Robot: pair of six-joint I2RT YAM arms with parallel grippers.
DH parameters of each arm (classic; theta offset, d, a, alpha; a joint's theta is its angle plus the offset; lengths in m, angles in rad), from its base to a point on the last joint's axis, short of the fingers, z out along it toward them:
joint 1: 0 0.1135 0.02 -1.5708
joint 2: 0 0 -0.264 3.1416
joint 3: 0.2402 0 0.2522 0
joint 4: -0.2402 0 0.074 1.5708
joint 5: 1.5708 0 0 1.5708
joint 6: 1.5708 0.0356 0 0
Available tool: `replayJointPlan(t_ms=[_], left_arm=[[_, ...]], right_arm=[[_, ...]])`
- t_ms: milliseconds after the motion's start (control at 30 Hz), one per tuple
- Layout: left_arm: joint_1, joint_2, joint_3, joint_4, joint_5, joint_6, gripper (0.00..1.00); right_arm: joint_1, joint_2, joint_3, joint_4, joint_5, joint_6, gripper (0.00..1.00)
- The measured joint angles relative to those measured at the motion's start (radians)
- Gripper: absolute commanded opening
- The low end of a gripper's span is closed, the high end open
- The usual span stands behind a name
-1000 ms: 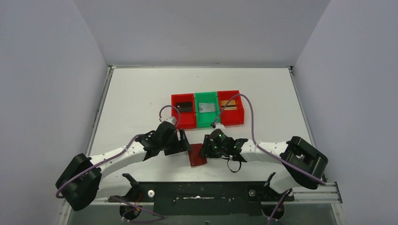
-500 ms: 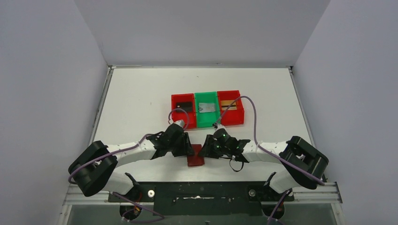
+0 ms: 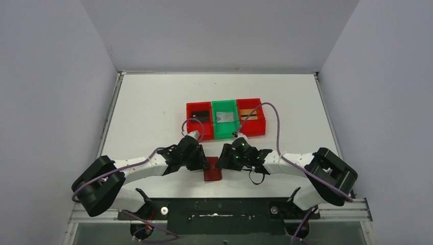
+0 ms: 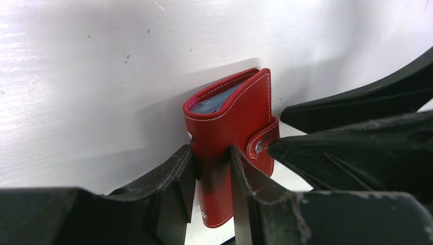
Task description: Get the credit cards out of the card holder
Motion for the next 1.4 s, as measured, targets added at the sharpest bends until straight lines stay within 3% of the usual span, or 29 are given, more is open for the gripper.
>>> replayJointPlan(t_ms=[133, 467, 733, 833, 1133, 1233, 1400], left_arm=[[0.000, -0.012, -0.003, 0.003, 0.002, -0.002, 0.20], [0.000, -0.046, -0.015, -0.001, 0.002, -0.011, 0.19], [0.001, -0.046, -0.024, 0.000, 0.002, -0.015, 0.15], [0.001, -0.045, -0.024, 0.000, 0.001, -0.015, 0.15], [0.002, -0.045, -0.023, 0.000, 0.005, -0.014, 0.12], [0.003, -0.045, -0.023, 0.001, 0.007, -0.014, 0.12], [0.003, -0.045, -0.023, 0.001, 0.008, -0.013, 0.13]], right_arm=[[0.068, 0.000, 0.122, -0.143, 0.132, -0.047, 0.61], [0.134, 0.101, 0.223, -0.254, 0.230, -0.101, 0.56], [0.153, 0.143, 0.294, -0.307, 0.254, -0.117, 0.33], [0.154, 0.139, 0.290, -0.310, 0.262, -0.114, 0.20], [0.039, 0.057, 0.105, -0.120, 0.126, -0.056, 0.25], [0.011, 0.047, 0.067, -0.073, 0.079, -0.042, 0.38], [0.005, 0.019, 0.062, -0.073, 0.067, -0.053, 0.49]])
